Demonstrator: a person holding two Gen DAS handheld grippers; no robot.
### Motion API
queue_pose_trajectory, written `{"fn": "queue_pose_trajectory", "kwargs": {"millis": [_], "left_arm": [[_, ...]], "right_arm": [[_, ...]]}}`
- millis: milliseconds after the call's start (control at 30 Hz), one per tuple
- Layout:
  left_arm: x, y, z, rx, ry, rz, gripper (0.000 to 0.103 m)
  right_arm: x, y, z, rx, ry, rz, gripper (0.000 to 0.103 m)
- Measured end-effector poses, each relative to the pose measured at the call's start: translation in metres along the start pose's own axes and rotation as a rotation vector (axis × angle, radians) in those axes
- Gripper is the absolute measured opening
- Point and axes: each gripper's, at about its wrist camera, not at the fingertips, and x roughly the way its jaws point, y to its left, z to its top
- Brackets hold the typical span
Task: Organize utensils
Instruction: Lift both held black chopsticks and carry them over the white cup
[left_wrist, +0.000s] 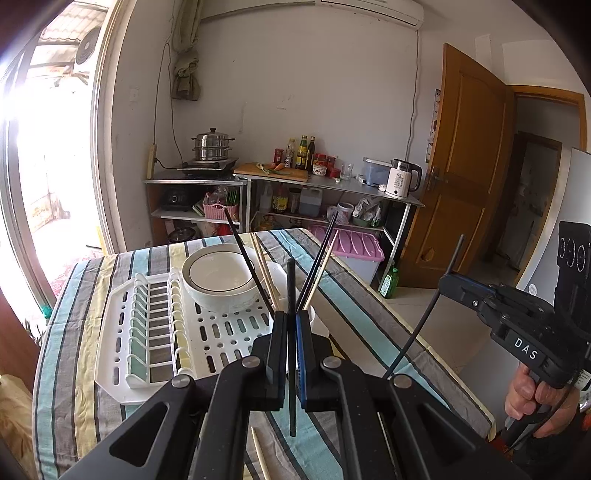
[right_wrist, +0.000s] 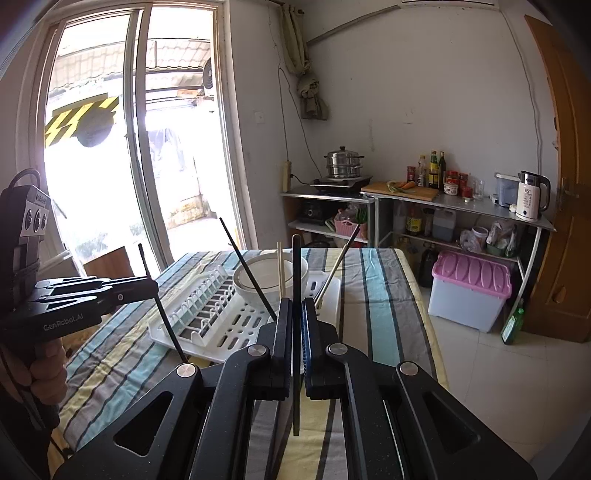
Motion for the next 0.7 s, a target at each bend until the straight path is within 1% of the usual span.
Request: {"fn": "queue_pose_trajectory", "kwargs": {"millis": [400,700], "left_arm": [[0.015,0.001,0.056,0.014,-0.044,-0.009,0.004],[0.037,0.008,0.097,-0.006,-0.068,-0.028,0.004]], "right_arm": [[0.023,0.002,0.043,-0.01,-0.046,0.011,0.004],[0.046,-0.006,0.07,0.013,-0.075,0.012,0.004]]}}
